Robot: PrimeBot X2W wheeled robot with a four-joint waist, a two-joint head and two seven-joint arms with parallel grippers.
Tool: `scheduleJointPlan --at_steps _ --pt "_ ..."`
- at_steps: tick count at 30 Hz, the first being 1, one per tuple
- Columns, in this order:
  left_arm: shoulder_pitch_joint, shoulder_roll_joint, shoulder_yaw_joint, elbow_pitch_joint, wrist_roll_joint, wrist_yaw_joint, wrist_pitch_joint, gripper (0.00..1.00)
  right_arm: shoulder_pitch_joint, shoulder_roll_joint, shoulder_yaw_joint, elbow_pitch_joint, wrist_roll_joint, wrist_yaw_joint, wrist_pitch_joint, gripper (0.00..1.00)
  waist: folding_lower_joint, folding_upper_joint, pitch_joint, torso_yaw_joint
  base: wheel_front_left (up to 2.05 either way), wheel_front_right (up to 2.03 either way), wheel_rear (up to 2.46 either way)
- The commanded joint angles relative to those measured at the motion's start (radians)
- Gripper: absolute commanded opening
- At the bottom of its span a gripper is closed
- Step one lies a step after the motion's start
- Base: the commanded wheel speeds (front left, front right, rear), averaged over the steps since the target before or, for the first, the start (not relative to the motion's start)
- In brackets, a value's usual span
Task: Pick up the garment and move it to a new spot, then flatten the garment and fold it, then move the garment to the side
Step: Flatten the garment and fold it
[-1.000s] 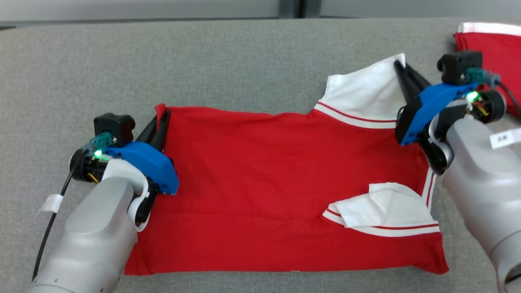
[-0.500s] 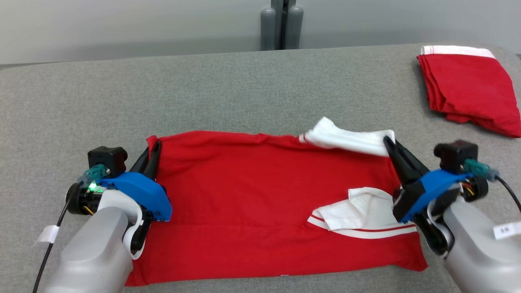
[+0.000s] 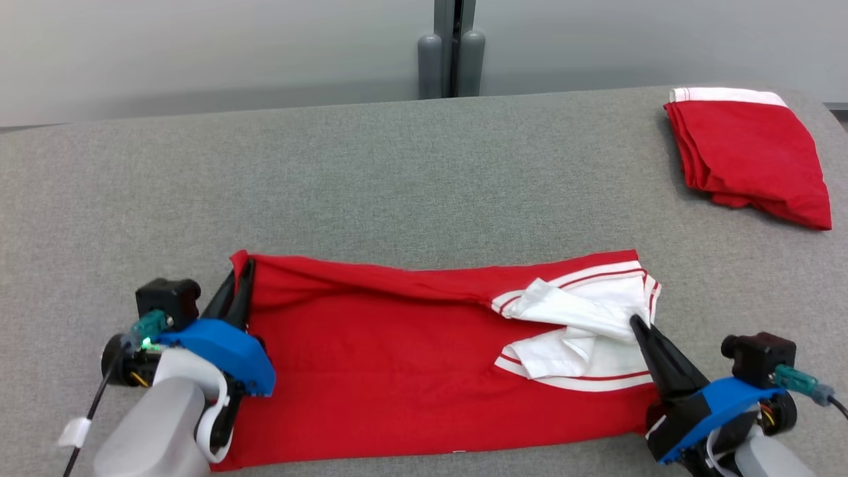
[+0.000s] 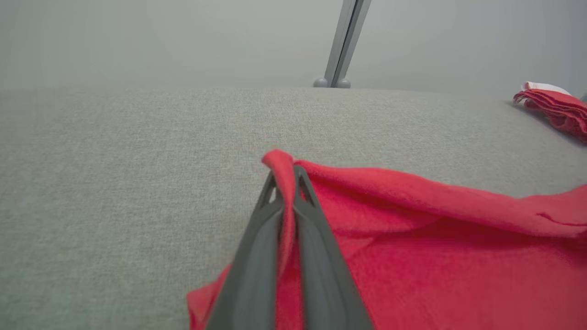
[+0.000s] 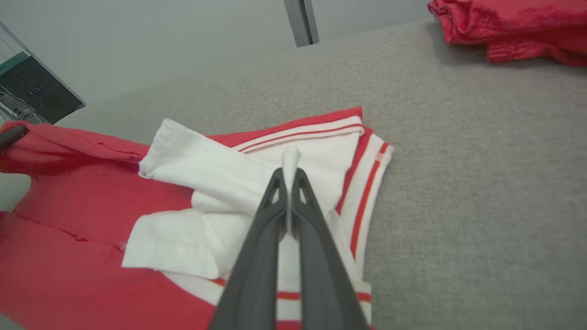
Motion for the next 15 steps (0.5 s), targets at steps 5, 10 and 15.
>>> scheduleJointPlan --at_steps 5,10,15 --pt "0.086 0.008 0.056 -0.069 0.046 0.022 -0.004 0.00 0.108 0.038 -0.083 -0.089 -0.046 0.000 0.046 0.00 0.0001 0.0001 -0.005 0.003 0.00 0.00 0.00" --pt "0.155 -0.010 0.106 -0.125 0.092 0.033 -0.004 0.00 0.185 0.081 -0.142 -0.143 -0.082 0.000 0.093 0.00 0.0001 0.0001 -0.011 0.007 0.00 0.00 0.00" --pt "0.222 -0.027 0.176 -0.185 0.155 0.046 -0.004 1.00 0.238 0.122 -0.190 -0.157 -0.100 0.000 0.130 1.00 0.0001 0.0001 -0.028 0.010 0.00 0.00 0.00"
